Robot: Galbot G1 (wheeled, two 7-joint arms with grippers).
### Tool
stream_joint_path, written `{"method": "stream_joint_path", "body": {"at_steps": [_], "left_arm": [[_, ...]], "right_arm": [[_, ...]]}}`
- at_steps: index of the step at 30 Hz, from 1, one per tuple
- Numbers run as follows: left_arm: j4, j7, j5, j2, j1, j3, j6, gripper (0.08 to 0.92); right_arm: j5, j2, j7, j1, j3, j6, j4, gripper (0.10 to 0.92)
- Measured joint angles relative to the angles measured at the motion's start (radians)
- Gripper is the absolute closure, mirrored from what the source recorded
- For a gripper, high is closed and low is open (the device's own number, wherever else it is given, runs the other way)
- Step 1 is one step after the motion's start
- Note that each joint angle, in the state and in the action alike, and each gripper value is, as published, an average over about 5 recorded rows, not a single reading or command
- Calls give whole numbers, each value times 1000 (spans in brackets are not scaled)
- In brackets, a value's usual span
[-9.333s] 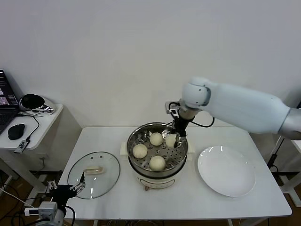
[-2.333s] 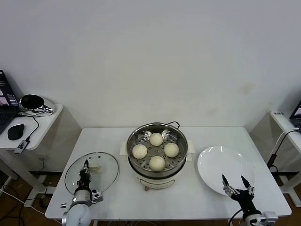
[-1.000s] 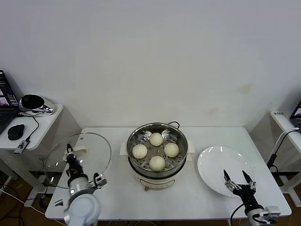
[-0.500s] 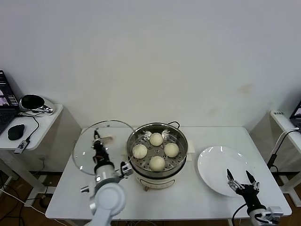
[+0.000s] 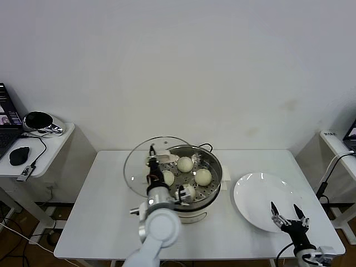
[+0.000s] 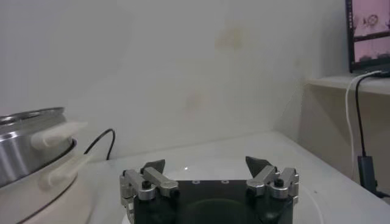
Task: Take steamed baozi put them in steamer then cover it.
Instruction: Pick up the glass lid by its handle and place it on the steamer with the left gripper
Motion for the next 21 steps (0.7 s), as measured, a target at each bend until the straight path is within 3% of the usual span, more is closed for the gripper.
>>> {"method": "stream_joint_path", "body": {"at_steps": [10,21], "left_arm": [[88,-16,-28,-48,-69,100,0,863],[192,-49,-27,-64,-93,114,0,863]], "right_arm": [[-8,5,0,2,-3,4,-7,203],[-7,3,0,8,6,5,-6,203]]}}
